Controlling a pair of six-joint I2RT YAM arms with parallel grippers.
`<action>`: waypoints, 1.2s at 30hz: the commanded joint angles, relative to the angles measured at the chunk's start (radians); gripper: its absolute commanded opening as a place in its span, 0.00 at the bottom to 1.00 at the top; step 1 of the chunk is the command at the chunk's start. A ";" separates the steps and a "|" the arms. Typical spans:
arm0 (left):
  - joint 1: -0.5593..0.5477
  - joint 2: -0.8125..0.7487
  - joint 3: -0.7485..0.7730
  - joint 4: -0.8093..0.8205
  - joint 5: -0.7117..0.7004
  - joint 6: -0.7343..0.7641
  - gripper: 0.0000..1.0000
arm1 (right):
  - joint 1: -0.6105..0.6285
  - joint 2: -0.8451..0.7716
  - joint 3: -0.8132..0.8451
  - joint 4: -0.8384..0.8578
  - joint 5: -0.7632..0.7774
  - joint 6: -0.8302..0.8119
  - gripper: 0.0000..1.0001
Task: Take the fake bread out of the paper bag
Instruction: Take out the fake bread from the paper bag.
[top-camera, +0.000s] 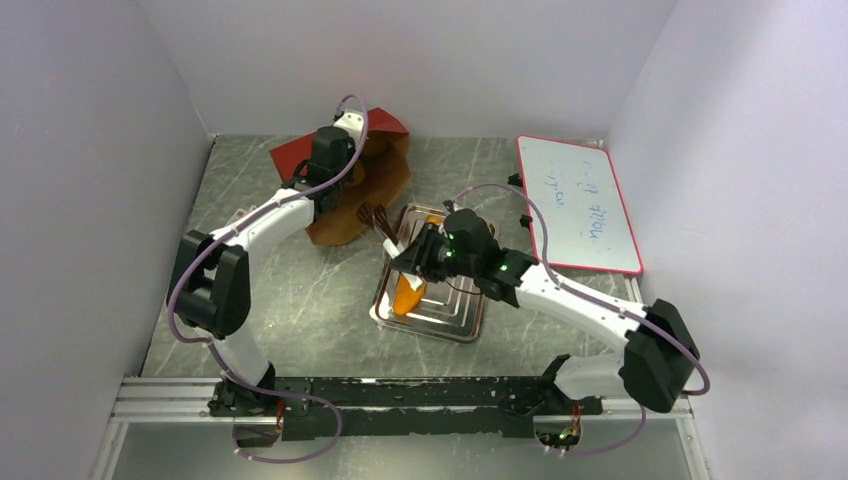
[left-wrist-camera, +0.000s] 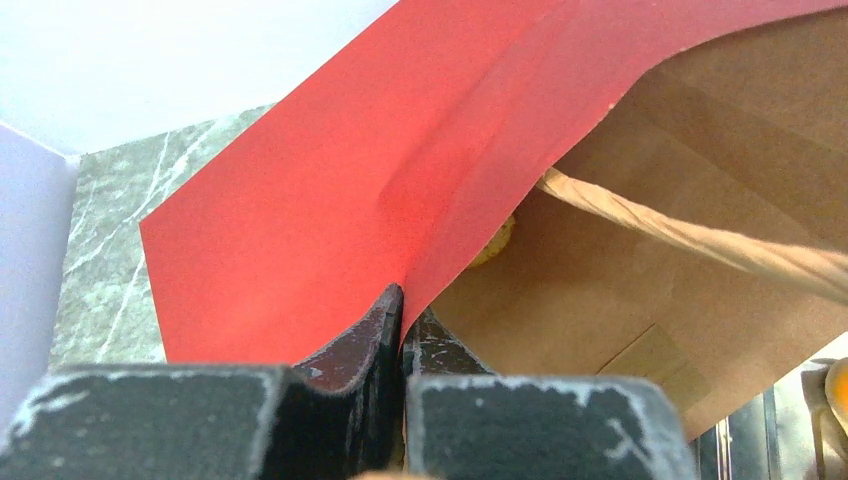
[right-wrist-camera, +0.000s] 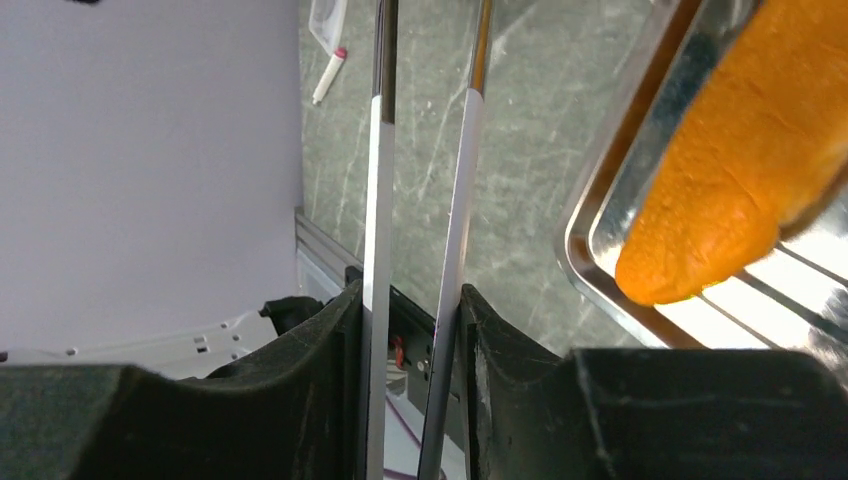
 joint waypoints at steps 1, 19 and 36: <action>-0.002 -0.060 -0.024 0.027 0.020 -0.022 0.07 | 0.006 0.074 0.083 0.142 -0.020 -0.039 0.37; -0.021 -0.119 -0.056 0.004 0.032 -0.035 0.07 | 0.005 0.462 0.290 0.328 -0.033 -0.105 0.38; -0.033 -0.183 -0.118 -0.007 0.014 -0.033 0.07 | -0.024 0.583 0.384 0.306 -0.012 -0.131 0.39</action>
